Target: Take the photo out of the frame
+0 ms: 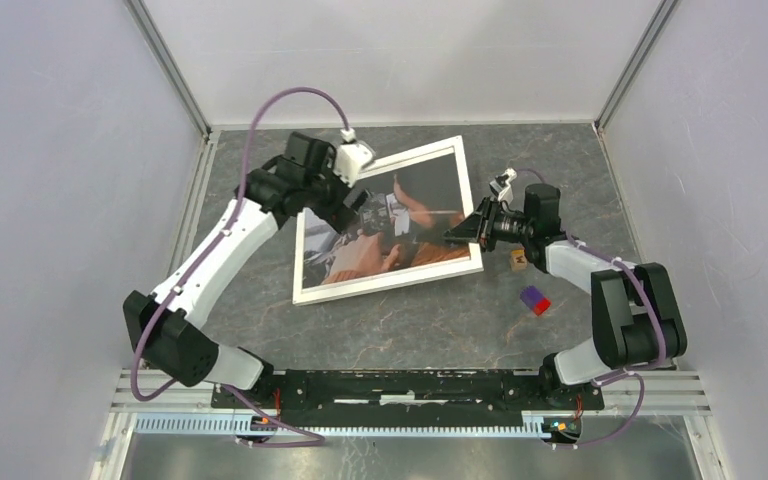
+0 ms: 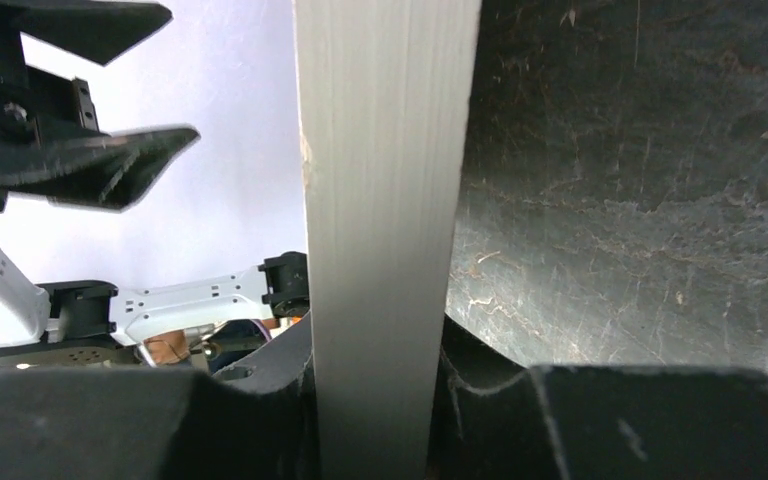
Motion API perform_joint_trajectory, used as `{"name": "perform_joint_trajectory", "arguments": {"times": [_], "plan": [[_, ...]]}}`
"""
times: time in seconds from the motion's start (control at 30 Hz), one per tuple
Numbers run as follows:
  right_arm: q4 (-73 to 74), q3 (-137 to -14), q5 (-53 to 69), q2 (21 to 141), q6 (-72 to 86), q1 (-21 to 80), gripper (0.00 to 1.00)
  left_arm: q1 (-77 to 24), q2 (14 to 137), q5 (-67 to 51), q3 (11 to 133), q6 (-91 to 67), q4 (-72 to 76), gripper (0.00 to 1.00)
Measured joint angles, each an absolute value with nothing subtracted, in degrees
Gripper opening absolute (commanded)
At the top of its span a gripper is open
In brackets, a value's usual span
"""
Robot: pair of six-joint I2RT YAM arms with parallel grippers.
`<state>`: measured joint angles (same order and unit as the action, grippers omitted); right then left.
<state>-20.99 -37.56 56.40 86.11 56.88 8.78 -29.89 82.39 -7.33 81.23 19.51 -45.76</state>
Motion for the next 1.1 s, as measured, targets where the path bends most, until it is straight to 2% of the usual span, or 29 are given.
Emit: {"name": "perform_joint_trajectory", "arguments": {"times": [0.3, 0.6, 0.8, 1.1], "plan": [[1.34, -54.57, 56.29, 85.01, 39.79, 7.33, 0.00, -15.18, 81.60, 2.48, 82.98, 14.00, -47.09, 1.00], [19.55, -72.53, 51.29, 84.90, 20.51, 7.27, 0.00, -5.39, 81.60, 2.85, 84.82, 7.31, -48.03, 1.00], [27.66, -82.89, 46.54, 84.90, 9.69, 7.27, 0.00, 0.12, 81.47, 2.44, 85.06, 4.49, -48.77, 1.00], [34.04, -93.56, 35.51, 84.93, -6.61, 7.86, 0.00, 3.33, 78.65, 1.39, 85.06, 3.84, -49.93, 1.00]]}}
